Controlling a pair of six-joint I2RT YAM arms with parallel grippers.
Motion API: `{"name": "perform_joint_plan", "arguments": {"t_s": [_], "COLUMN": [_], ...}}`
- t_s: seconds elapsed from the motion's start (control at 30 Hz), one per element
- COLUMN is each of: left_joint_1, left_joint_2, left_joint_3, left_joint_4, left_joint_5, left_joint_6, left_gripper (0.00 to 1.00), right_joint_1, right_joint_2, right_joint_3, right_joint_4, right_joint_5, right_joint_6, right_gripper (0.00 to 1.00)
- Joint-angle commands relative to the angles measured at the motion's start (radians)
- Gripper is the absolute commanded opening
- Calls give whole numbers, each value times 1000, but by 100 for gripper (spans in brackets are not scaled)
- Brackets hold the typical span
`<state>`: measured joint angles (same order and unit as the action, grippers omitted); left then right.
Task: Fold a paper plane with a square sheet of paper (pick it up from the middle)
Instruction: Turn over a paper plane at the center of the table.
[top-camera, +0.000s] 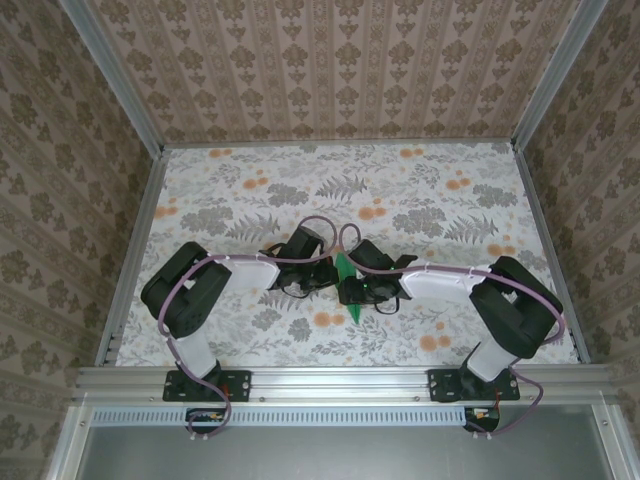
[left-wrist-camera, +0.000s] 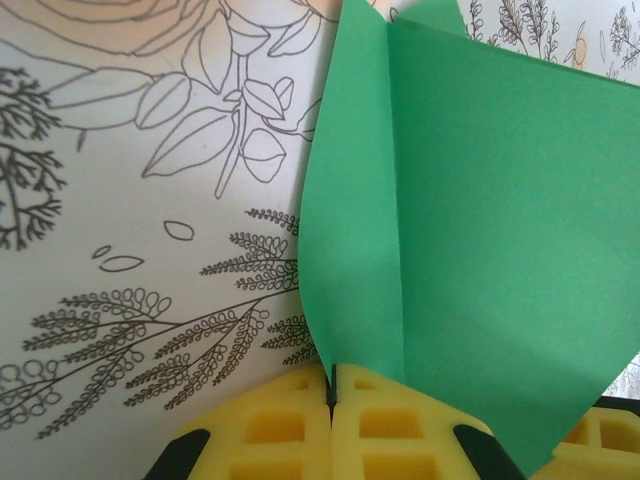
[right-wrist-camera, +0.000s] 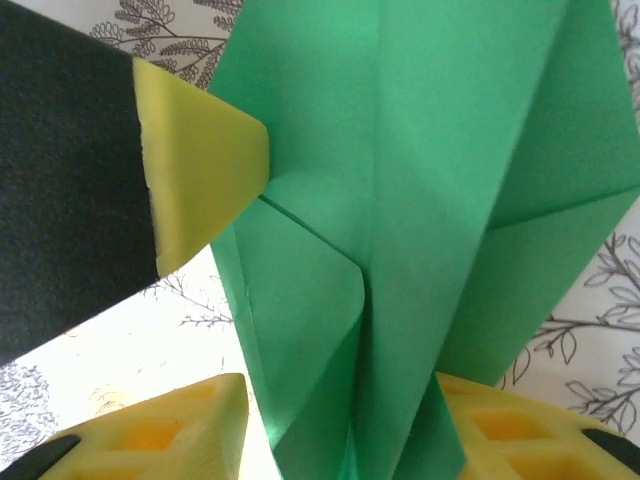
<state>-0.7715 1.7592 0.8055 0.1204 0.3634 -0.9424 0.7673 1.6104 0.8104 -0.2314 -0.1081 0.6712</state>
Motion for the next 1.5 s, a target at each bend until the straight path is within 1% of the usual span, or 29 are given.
{"name": "perform_joint_plan", "arguments": {"t_s": [0.0,0.07,0.13,0.2,0.27,0.37,0.43,0.5,0.6,0.77,0.9,1.07,1.2,1.33,1.47], "left_joint_1": [8,11,17,27,41,67,79,91,112,136,151,170,182,190,198], "left_joint_2": [14,2,-23,-60,-101,-174,-224,-265,-323,-397,-432,-453,-453,-454,-453], "left_joint_3": [-15,-16,-16,-14,-15,-22,-18,-13,-34,-52,-64,-84,-89,-89,-91], "left_joint_4": [-13,-17,-33,-54,-87,-152,-235,-320,-387,-477,-511,-521,-533,-539,-547], "left_joint_5": [-8,-6,-8,-17,-32,-75,-131,-198,-280,-372,-397,-402,-404,-406,-404], "left_joint_6": [-9,-9,-3,2,5,22,44,60,61,66,70,70,71,74,80], "left_gripper": [0,0,5,10,20,33,44,50,61,73,78,87,92,97,100], "right_joint_1": [17,19,22,23,23,22,23,22,21,22,21,29,37,54,77], "right_joint_2": [22,25,21,13,4,-21,-33,-29,-2,60,106,131,158,194,246], "right_joint_3": [49,58,68,78,88,112,127,136,146,178,203,221,234,250,271], "right_joint_4": [-66,-82,-112,-142,-177,-251,-296,-320,-330,-317,-312,-315,-327,-343,-375], "right_joint_5": [106,129,165,196,225,292,332,351,365,375,371,367,375,411,464], "right_joint_6": [31,39,48,45,33,6,-14,-29,-36,-32,-26,-28,-30,-23,-9], "right_gripper": [39,31,21,14,10,8,8,8,8,11,15,24,25,26,31]}}
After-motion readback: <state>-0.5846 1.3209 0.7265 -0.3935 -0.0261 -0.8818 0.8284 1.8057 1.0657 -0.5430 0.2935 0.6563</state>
